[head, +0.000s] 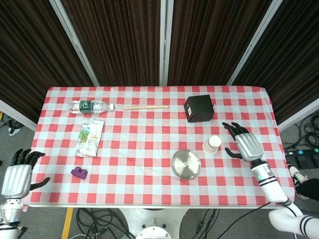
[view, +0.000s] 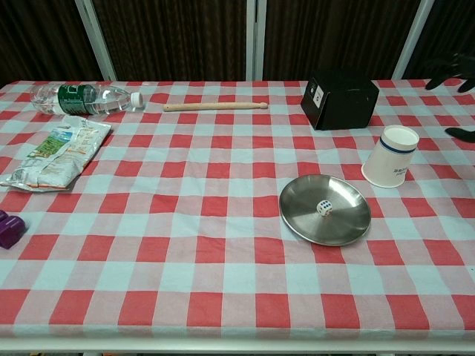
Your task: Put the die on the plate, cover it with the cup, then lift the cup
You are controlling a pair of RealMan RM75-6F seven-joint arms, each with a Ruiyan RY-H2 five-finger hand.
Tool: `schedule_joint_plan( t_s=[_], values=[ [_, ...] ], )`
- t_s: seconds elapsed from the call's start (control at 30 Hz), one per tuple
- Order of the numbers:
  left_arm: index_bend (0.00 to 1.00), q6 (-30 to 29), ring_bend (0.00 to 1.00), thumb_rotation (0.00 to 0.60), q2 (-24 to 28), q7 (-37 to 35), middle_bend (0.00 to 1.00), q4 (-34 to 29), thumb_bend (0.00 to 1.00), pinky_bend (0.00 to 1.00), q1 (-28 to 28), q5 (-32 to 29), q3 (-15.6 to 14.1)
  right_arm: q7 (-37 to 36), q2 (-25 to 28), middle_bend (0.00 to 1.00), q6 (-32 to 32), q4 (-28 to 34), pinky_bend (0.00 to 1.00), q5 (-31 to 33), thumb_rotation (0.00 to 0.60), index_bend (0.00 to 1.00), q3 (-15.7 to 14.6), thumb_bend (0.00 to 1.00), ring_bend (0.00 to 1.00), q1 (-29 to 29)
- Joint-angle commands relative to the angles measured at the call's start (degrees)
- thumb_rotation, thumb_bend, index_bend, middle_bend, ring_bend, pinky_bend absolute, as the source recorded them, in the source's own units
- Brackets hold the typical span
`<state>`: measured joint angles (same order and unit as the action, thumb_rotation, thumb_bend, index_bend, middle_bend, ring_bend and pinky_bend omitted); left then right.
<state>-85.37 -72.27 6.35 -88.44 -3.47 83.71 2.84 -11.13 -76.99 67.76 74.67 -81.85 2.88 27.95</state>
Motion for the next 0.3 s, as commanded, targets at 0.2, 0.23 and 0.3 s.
schedule_joint_plan(
  t_s=[0.2,0.23,0.3],
  values=[
    [0.26,-0.4,0.13,0.6,-0.2,0.4,0.24,-0.1,0.07,0.09,-0.5,0.9,0.1,0.4,9.5,0.2,17.3,10.4,0.2,-1.1,0.6,0.08,-2.5,0.24,0.08,-14.3],
    [0.26,-0.4,0.13,0.6,-0.2,0.6,0.24,-0.2,0.07,0.09,-0.5,1.0,0.1,0.2,9.9,0.2,18.5,10.8,0.2,-1.2,0.6,0.08,-2.7,0.24,0.08,-15.4],
    [0.26,-0.4,0.13,0.6,-0.2,0.8,0.24,-0.6,0.07,0.09,-0.7,1.2,0.1,-0.5,10.7,0.2,20.4,11.6,0.2,-1.5,0.6,0.08,-3.3,0.24,0.07,-17.5]
  ],
)
